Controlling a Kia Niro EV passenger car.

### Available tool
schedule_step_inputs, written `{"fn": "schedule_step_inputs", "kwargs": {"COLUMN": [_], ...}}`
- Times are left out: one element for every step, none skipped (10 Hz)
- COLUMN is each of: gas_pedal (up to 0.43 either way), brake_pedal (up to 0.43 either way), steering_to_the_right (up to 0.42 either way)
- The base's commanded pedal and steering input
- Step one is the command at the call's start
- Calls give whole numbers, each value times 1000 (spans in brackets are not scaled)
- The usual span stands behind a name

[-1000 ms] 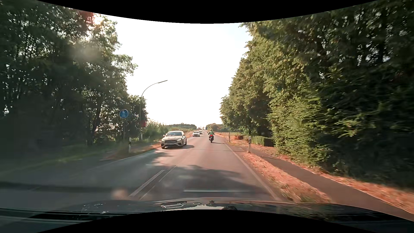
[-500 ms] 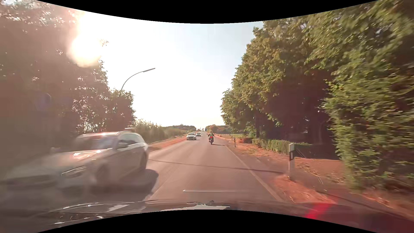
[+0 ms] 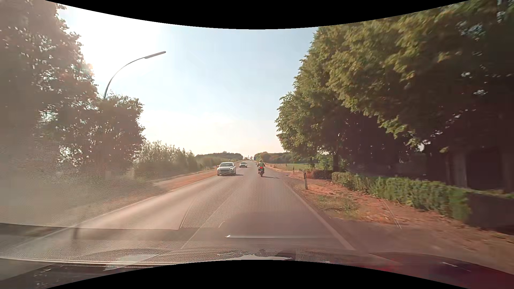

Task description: Follow the waypoints while adhering to traffic rules and regulations

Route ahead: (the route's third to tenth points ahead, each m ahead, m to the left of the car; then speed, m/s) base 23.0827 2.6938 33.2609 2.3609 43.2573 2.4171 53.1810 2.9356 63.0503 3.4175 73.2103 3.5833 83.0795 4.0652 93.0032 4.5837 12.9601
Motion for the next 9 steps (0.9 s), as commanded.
{"fn": "schedule_step_inputs", "kwargs": {"gas_pedal": [209, 209, 197, 197, 197, 197, 197, 197, 197], "brake_pedal": [0, 0, 0, 0, 0, 0, 0, 0, 0], "steering_to_the_right": [0, -1, -1, -2, -4, -4, -5, -4, -4]}}
